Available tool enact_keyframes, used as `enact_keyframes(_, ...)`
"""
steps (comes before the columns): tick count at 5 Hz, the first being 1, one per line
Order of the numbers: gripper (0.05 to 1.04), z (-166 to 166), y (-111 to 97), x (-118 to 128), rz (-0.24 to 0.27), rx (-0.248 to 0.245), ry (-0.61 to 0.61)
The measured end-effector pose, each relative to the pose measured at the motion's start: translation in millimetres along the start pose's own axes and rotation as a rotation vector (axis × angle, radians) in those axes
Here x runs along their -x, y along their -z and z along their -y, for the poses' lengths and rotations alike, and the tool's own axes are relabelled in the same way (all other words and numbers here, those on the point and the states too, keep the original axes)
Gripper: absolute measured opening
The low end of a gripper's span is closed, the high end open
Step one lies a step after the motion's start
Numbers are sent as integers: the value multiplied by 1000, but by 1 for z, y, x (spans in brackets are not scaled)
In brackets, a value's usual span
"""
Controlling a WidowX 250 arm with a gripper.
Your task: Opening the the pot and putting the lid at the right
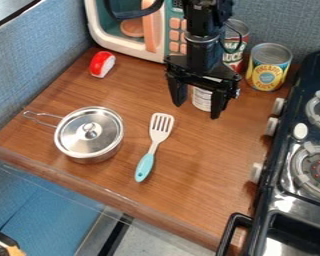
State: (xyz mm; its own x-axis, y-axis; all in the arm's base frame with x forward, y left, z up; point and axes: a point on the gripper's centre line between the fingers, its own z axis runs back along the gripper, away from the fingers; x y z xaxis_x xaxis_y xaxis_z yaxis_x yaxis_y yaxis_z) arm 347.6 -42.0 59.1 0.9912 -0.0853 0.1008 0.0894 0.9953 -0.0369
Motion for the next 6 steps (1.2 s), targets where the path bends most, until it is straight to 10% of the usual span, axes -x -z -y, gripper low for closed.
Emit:
enact_keyframes(3, 1001, -30, -6, 55, 3, 56, -24)
enact_keyframes(6, 1001, -101, -21, 95, 39, -59, -28)
